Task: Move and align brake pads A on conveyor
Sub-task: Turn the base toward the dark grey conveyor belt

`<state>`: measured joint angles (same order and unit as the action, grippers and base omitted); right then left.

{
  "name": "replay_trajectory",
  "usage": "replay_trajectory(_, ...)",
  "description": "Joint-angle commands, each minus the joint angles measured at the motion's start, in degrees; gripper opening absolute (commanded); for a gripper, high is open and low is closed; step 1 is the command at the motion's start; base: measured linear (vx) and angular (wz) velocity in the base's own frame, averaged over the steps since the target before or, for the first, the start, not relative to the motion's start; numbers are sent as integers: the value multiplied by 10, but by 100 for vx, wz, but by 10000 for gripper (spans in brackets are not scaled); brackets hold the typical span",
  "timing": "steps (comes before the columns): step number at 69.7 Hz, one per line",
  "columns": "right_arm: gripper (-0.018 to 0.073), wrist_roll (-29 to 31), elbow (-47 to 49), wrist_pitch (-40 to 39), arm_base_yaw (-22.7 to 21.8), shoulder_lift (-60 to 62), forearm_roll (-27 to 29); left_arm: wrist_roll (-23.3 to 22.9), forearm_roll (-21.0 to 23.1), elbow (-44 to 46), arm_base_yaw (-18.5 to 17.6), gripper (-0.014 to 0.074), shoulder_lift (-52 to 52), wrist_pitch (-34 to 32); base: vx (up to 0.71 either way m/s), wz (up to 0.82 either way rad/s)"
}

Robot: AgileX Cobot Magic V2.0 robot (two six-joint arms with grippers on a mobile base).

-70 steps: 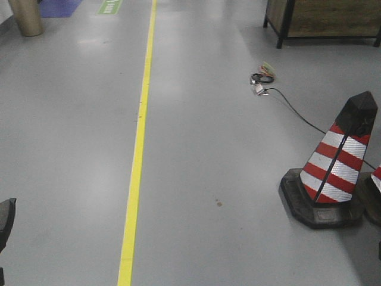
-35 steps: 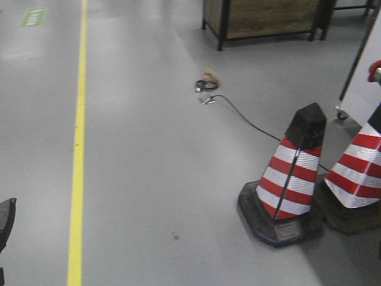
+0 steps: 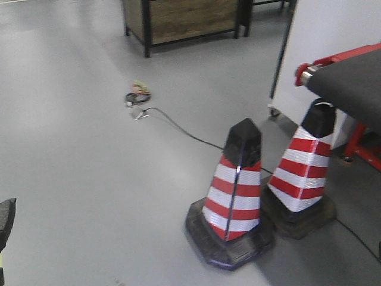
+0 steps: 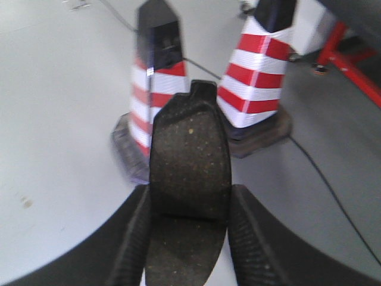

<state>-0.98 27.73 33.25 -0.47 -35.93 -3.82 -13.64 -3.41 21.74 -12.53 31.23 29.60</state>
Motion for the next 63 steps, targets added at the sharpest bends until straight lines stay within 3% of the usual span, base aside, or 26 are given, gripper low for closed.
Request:
replay_trajectory(1,150,4,16,-49,-3,0,-4,-2,-1,17,-3,65,-1,-47,36,-53)
replay_trajectory(63,150,4,16,-49,-3,0,-4,-2,-1,17,-3,65,-1,-47,31,-62)
